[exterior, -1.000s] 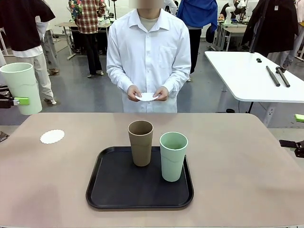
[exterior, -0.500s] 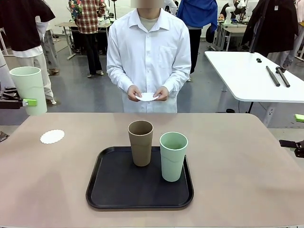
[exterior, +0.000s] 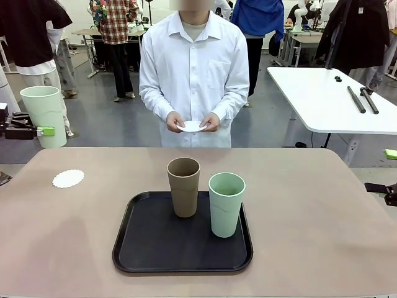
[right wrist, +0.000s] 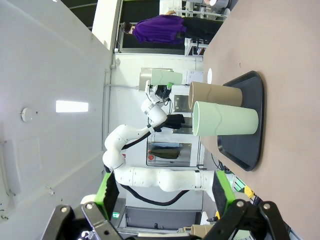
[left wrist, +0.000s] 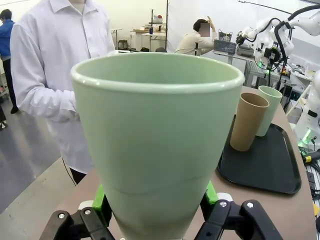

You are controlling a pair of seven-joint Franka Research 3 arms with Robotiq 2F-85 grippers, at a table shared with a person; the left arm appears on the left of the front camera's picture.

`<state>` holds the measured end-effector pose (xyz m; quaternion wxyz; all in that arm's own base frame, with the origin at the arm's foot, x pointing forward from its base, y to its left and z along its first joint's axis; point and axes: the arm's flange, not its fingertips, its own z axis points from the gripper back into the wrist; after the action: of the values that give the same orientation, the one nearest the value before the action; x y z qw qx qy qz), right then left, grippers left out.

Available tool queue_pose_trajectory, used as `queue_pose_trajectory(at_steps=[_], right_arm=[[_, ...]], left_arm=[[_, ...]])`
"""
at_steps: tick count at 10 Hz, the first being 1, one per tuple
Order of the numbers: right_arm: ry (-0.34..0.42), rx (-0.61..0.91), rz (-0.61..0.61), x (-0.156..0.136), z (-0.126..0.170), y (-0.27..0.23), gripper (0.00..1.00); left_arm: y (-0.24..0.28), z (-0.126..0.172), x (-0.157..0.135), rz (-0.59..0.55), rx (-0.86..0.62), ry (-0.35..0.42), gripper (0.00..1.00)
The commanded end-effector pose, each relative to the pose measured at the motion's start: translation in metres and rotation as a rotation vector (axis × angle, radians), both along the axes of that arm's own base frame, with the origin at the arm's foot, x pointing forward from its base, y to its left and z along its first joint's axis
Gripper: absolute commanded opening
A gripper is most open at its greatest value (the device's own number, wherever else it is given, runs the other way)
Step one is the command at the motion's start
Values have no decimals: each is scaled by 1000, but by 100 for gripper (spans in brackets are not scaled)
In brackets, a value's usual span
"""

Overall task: Place coasters on the table and set cups on them.
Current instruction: Pick up one Reusable plastic cup and place it on a coaster set by the human.

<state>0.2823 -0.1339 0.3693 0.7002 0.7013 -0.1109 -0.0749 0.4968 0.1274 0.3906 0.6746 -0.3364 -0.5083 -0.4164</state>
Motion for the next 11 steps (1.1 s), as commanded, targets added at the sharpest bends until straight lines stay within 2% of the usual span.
queue_pose_trajectory(at_steps=[1,5,7,9,11], right_arm=[[-10,24,-14,4,2,0,100],[-10,24,-14,4,2,0,100],[-10,24,-14,4,2,0,100],[-10,24,-14,4,2,0,100],[-10,24,-14,4,2,0,100]], left_arm=[[-1,3,-3,-3,4,-4,84],[0,0,0,-1,1,1,84],[14,-25,23,-86,-43,-2,84],[17,-56,35,-102,-51,-11,84],[19,-73,43,-112,-30,-6,84]])
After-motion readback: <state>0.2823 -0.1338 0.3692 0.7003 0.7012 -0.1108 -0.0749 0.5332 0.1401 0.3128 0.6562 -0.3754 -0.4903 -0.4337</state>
